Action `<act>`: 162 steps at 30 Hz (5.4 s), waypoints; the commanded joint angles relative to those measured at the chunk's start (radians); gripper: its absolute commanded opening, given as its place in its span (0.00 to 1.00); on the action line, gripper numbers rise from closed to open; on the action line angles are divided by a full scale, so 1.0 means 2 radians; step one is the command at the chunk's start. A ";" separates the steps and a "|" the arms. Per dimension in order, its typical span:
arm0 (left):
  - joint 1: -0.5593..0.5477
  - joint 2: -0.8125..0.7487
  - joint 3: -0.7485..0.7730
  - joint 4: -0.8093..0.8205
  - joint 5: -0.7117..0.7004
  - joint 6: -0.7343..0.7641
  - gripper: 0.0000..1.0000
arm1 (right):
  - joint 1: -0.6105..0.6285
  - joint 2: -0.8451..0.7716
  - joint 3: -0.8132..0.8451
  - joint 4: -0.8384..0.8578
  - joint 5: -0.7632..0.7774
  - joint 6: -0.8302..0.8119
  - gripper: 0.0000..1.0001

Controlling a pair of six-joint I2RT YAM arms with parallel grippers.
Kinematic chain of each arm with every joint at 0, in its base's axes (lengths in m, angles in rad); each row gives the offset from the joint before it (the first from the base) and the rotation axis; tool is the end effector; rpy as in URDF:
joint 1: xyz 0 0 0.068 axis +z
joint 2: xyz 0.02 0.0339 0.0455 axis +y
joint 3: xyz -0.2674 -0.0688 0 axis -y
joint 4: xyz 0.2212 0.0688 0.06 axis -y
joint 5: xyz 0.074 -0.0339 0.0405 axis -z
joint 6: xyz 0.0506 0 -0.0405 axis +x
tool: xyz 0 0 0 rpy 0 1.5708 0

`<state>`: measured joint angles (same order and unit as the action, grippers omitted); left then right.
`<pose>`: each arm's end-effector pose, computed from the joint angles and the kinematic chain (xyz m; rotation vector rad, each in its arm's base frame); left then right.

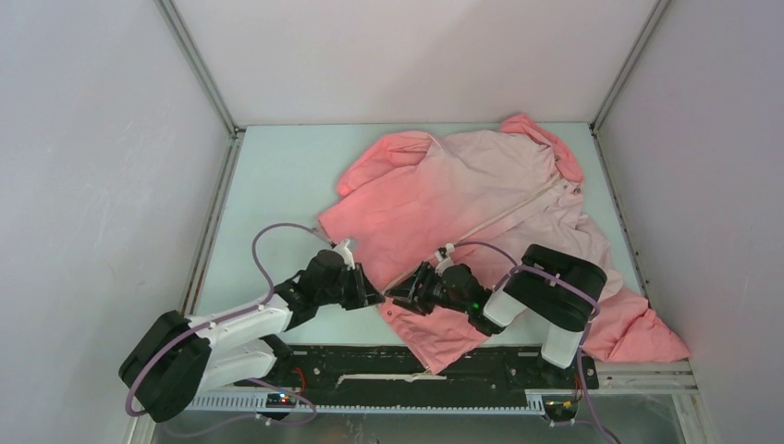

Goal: Zip up the jacket

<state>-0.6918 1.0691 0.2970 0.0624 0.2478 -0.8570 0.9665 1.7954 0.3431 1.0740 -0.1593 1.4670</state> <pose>0.1346 -0.1276 0.1564 -0.0637 2.5006 -1.0244 0.1528 0.2354 0.1158 0.4671 2.3509 1.5898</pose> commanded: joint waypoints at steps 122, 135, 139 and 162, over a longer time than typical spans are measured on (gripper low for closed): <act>0.112 0.054 -0.022 0.223 0.120 -0.037 0.05 | -0.012 0.064 -0.033 0.223 0.021 -0.068 0.00; 0.104 -0.016 -0.105 0.449 0.131 -0.047 0.00 | -0.001 -0.026 -0.048 0.225 0.070 -0.078 0.00; 0.098 -0.048 -0.122 0.500 0.118 -0.043 0.00 | 0.007 -0.044 -0.047 0.225 0.079 -0.112 0.00; 0.066 -0.053 -0.132 0.572 0.084 -0.013 0.00 | 0.048 -0.115 -0.043 0.227 0.137 -0.212 0.00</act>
<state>-0.5465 0.9451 0.0578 1.0832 0.4240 -0.8745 1.0527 1.6032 0.2356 1.4750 0.0750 1.0676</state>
